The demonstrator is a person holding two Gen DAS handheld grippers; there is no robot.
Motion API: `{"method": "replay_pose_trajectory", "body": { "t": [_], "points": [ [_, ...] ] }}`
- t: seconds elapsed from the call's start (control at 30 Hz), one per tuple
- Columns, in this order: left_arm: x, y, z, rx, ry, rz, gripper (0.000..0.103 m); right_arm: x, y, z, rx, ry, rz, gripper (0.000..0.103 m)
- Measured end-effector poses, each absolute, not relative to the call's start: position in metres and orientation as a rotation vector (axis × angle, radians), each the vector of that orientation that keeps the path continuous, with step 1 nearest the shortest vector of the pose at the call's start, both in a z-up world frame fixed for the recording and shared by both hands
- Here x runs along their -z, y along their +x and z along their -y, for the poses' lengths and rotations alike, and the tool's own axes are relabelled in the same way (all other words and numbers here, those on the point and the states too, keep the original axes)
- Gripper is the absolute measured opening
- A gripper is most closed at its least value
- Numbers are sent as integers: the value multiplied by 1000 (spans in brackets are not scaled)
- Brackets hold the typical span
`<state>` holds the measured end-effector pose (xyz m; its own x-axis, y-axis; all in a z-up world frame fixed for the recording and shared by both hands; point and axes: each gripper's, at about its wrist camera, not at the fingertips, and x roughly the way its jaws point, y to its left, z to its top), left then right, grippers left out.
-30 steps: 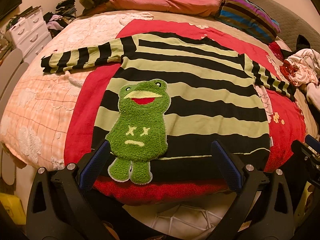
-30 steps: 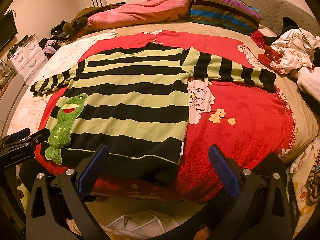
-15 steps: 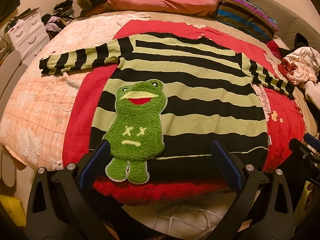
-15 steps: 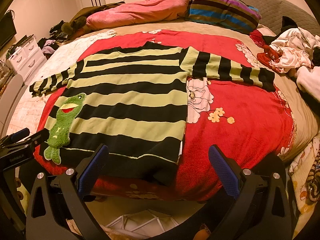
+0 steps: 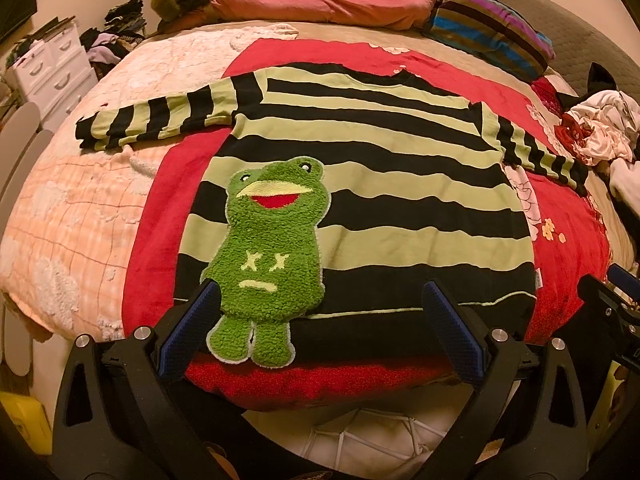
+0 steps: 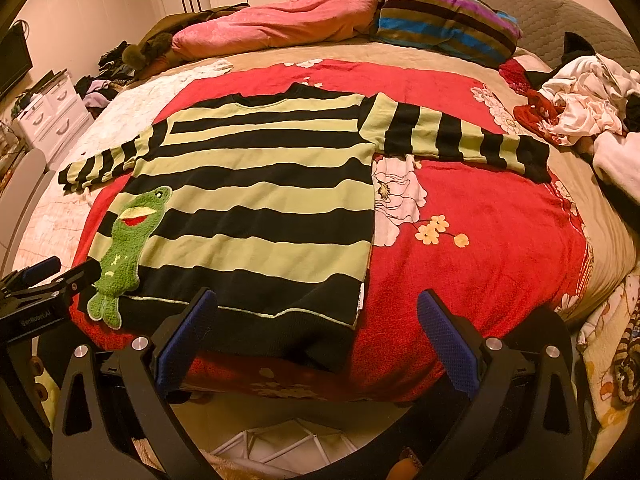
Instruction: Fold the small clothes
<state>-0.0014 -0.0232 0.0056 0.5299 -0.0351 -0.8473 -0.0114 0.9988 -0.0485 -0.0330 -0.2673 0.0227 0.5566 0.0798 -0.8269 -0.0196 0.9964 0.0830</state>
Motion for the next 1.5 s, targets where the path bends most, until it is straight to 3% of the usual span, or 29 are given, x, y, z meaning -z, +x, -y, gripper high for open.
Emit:
{"method": "replay_pose_trajectory", "body": {
  "t": [1.0,1.5],
  "points": [
    [5,81,69,30,8,-1023,95,-20,60,331,66,98,-933,99],
    [26,146,92,28,6,-1051,94,2,122,452,282,229,-942,99]
  ]
}}
